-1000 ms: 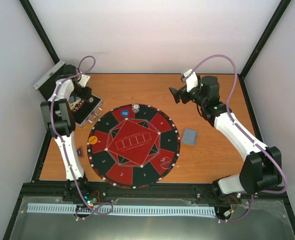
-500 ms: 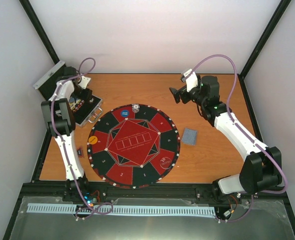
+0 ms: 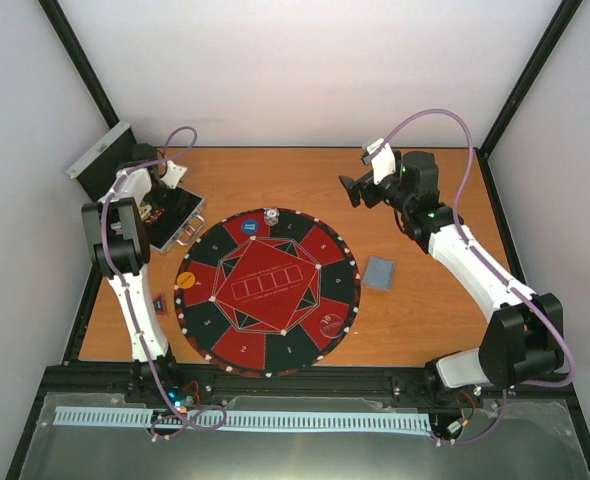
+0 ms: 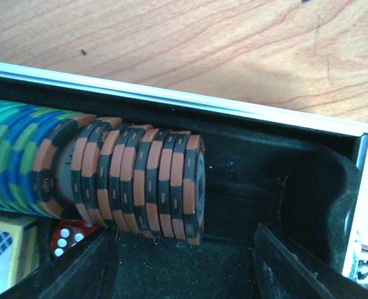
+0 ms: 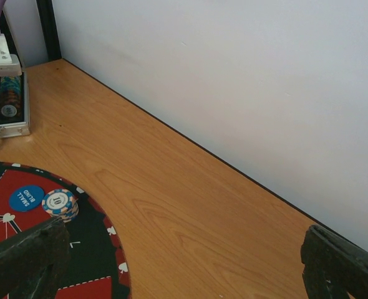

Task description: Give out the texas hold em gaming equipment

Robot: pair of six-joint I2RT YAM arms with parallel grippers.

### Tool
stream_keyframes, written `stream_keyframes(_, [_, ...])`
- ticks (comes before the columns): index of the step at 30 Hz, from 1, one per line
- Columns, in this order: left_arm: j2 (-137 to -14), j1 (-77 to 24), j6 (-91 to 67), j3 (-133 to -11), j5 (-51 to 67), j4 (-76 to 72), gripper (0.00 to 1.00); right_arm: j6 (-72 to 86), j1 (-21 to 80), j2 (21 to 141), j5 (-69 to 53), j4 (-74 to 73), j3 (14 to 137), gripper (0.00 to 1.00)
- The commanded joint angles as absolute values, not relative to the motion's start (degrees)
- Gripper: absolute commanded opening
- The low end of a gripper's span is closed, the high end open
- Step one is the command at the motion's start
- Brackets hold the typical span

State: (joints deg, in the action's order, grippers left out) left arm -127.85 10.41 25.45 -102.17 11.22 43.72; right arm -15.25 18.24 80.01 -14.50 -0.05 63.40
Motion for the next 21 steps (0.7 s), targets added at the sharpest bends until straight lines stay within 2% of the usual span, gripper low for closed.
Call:
stream_keyframes(1, [-127.3, 9.6, 27.2, -102.4, 13.5, 41.9, 0.61, -15.6, 18.3, 80.8, -14.4, 0.5, 64.9, 1.00])
stream_keyframes(12, [-128.6, 9.5, 25.8, -107.4, 7.3, 42.3, 0.62, -15.6, 18.3, 80.2, -14.4, 0.1, 65.0, 1.00])
stream_keyframes(18, [-129.5, 9.6, 25.9, -109.0, 5.0, 41.8, 0.70, -15.6, 18.3, 80.4, -14.9, 0.2, 65.1, 1.00])
stream_keyframes(21, [-131.0, 9.5, 25.2, -111.3, 6.6, 42.2, 0.70, -15.5, 18.2, 80.7, -15.3, 0.0, 65.3, 1.00])
